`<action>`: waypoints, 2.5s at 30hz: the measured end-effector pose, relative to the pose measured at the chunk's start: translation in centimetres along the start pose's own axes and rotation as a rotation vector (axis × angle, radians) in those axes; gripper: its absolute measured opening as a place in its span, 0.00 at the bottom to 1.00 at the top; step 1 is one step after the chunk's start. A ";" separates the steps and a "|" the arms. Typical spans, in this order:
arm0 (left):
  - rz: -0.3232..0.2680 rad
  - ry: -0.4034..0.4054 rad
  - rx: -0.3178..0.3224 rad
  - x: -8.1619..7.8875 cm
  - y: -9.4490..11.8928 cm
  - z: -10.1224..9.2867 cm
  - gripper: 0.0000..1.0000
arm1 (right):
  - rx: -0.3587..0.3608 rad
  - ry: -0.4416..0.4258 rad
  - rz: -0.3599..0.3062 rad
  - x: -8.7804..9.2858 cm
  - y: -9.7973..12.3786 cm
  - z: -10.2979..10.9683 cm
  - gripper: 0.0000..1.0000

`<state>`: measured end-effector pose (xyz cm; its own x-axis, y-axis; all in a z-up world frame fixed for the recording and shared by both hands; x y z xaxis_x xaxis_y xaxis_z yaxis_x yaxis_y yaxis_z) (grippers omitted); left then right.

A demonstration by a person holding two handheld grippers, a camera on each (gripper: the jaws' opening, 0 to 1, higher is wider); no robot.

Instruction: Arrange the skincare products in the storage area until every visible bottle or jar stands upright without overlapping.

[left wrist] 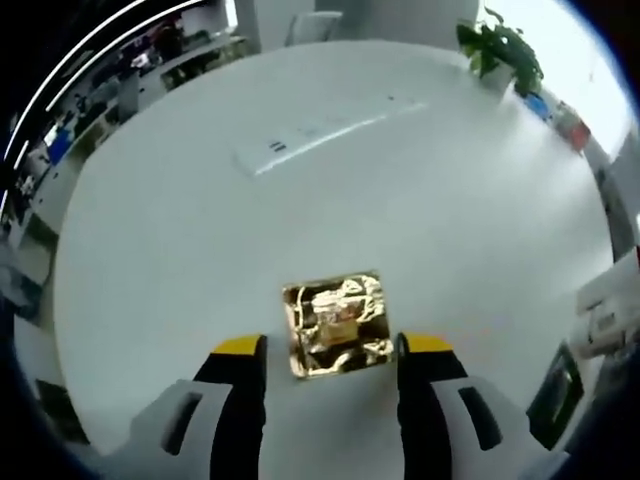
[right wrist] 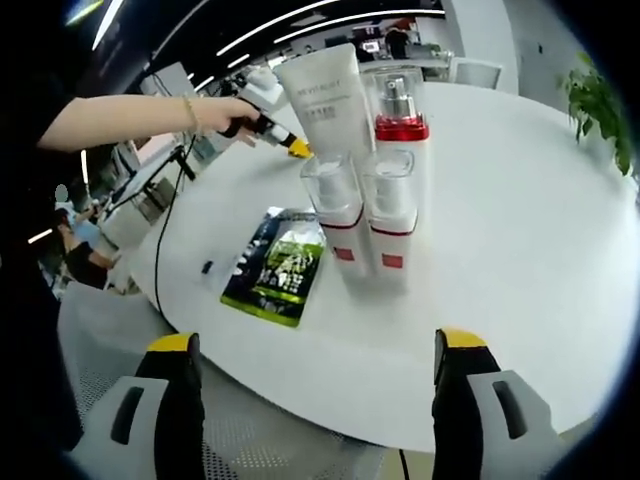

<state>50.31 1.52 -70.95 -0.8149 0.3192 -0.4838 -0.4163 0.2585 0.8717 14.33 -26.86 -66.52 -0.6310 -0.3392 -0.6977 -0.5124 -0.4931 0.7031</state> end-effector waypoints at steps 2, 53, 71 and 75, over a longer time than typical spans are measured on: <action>-0.009 -0.004 0.016 0.0 0.1 -0.3 0.39 | 0.001 -0.002 -0.002 0.0 0.0 0.0 0.96; -0.168 0.047 -0.008 4.6 11.8 -1.6 0.34 | -0.037 0.032 -0.111 -1.2 0.5 0.3 0.86; -0.261 0.063 -0.019 7.4 16.3 -3.6 0.34 | -0.061 0.049 -0.231 -3.0 1.4 1.1 0.75; -0.273 0.057 -0.016 8.5 18.0 -4.4 0.34 | -0.080 0.067 -0.247 -3.6 1.9 1.5 0.70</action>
<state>34.12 4.88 -59.08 -0.6933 0.1875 -0.6959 -0.6292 0.3134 0.7113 14.75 -25.38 -62.44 -0.4515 -0.2518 -0.8560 -0.5966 -0.6281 0.4995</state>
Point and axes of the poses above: the point that each gripper's makers call its tool centre point, and the gripper's own axes: y roughly backward along the fingers, z roughly to its left, x roughly out of its underside, the point moved 7 cm from there along y, roughly backward along the fingers, and after that the axes turned 11 degrees about y, right-handed, at the moved point
